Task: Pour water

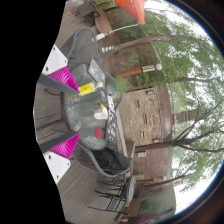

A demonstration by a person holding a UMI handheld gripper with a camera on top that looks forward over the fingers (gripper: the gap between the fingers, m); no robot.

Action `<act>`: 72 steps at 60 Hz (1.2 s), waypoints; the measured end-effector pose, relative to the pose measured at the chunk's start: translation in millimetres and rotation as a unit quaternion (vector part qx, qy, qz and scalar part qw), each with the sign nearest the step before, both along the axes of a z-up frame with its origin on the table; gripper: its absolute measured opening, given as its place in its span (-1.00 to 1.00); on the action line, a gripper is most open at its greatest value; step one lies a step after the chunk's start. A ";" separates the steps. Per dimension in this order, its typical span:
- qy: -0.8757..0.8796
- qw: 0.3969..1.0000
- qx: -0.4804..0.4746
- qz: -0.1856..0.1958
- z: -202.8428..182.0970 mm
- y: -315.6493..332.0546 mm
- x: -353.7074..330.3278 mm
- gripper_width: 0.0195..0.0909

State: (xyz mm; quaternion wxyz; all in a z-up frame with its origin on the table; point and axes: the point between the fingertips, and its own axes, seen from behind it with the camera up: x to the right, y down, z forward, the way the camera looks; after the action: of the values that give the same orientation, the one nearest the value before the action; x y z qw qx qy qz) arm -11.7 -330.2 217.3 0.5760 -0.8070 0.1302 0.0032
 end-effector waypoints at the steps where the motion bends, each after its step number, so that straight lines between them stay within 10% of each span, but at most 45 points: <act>1: -0.002 1.000 0.001 -0.003 -1.4 2.6 0.7 0.79; 29: -0.001 1.000 0.002 -0.025 -28.3 69.9 -93.2 0.79; 61: -0.099 0.993 0.064 0.007 -133.6 372.3 -106.9 0.78; 64: -0.099 0.992 0.075 0.013 -131.4 390.5 -103.5 0.62; 67: -0.099 0.992 0.073 0.018 -135.4 399.3 -106.3 -0.02; 72: -0.098 0.991 0.082 0.031 -133.8 408.1 -105.9 -0.04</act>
State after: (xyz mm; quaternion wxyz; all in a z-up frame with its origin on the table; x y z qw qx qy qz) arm -117.6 77.9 83.5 0.6496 -0.7573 0.0480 -0.0474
